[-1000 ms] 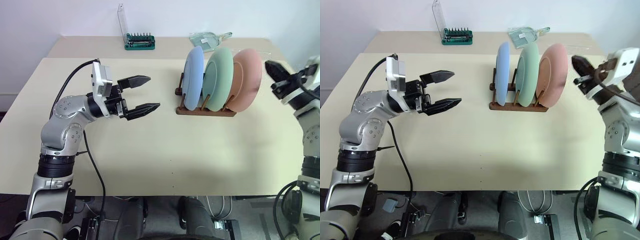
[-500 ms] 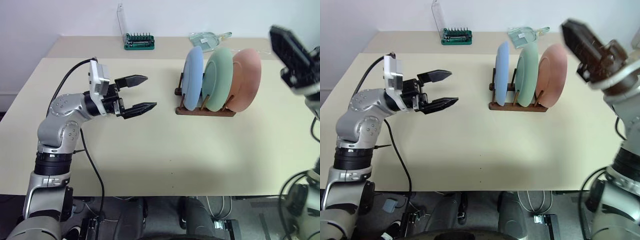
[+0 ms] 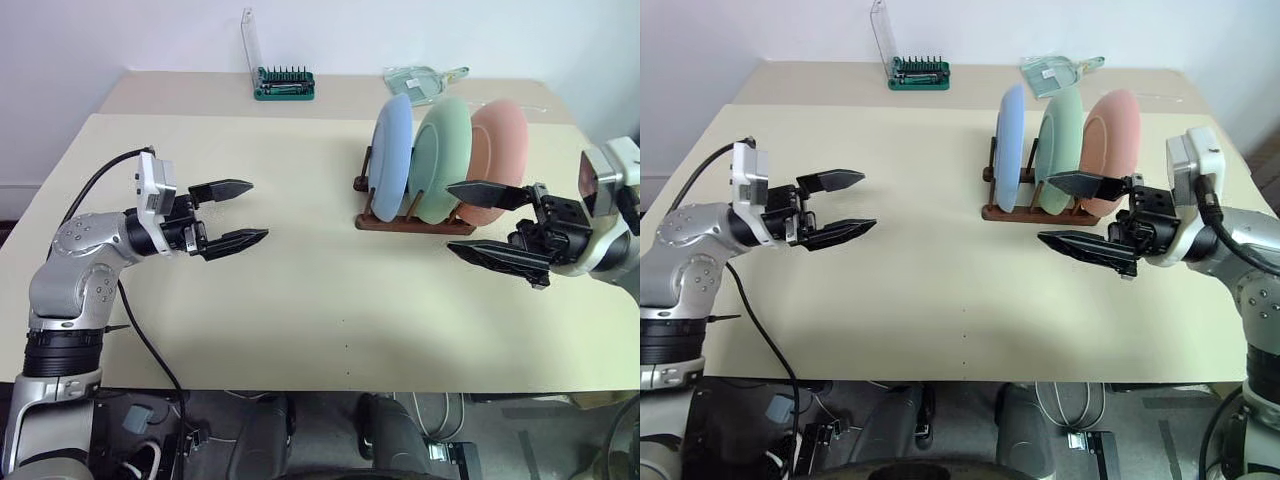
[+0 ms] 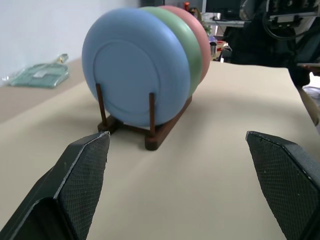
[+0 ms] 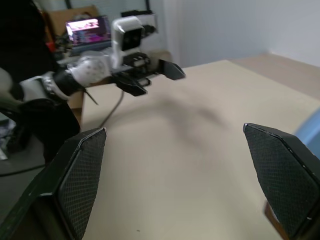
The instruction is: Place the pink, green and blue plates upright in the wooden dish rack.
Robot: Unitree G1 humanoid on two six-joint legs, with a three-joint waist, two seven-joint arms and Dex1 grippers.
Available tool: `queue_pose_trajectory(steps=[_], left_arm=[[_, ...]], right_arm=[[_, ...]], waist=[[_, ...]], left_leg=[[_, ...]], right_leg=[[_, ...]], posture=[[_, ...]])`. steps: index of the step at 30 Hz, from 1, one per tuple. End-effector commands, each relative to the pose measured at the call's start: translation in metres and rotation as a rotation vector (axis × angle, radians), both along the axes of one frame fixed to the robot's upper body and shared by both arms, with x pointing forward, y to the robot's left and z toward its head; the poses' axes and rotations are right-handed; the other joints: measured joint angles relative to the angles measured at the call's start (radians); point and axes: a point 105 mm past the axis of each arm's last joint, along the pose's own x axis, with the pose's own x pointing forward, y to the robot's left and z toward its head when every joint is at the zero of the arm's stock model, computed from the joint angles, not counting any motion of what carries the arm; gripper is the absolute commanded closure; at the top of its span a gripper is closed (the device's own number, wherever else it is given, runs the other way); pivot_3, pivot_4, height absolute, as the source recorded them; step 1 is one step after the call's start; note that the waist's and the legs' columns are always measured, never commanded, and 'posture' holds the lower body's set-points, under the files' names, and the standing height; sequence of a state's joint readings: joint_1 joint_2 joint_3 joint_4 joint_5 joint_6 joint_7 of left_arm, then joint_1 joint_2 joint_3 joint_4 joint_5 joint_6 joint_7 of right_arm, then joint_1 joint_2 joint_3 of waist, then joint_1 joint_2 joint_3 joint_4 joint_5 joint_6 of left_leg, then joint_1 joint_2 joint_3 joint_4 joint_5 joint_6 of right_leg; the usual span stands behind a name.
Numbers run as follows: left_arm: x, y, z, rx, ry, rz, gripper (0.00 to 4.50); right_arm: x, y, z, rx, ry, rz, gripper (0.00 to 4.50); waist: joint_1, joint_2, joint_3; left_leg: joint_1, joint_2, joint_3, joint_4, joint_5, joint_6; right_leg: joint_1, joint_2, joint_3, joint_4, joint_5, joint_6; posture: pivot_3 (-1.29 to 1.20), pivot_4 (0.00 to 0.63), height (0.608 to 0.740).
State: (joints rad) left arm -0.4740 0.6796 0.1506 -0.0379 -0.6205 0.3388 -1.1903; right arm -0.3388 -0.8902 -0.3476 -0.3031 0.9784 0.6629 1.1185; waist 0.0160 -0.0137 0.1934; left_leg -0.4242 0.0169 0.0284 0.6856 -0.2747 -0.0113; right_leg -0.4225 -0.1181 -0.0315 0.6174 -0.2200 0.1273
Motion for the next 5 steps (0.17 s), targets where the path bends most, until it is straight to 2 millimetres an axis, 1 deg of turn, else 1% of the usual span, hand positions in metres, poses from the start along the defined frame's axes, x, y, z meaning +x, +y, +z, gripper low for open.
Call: queue_pose_trajectory(steps=[1,5], left_arm=[[0.0,-0.01,0.003,-0.017,-0.033,-0.02,0.0],[0.001,-0.013,0.005,-0.036,-0.045,-0.015,0.0]], right_arm=[[-0.002,-0.002,0.009,-0.031,-0.074,-0.033,0.02],[0.001,0.0,0.02,-0.029,-0.09,-0.036,0.02]], waist=[[-0.003,0.0,0.0],[-0.004,0.0,0.0]], left_leg=[[0.0,0.0,0.0,0.0,0.0,0.0],[0.0,0.0,0.0,0.0,0.0,0.0]], right_leg=[[0.0,0.0,0.0,0.0,0.0,0.0],[0.0,0.0,0.0,0.0,0.0,0.0]], posture=[[0.0,0.15,0.724],[0.0,0.15,0.724]])
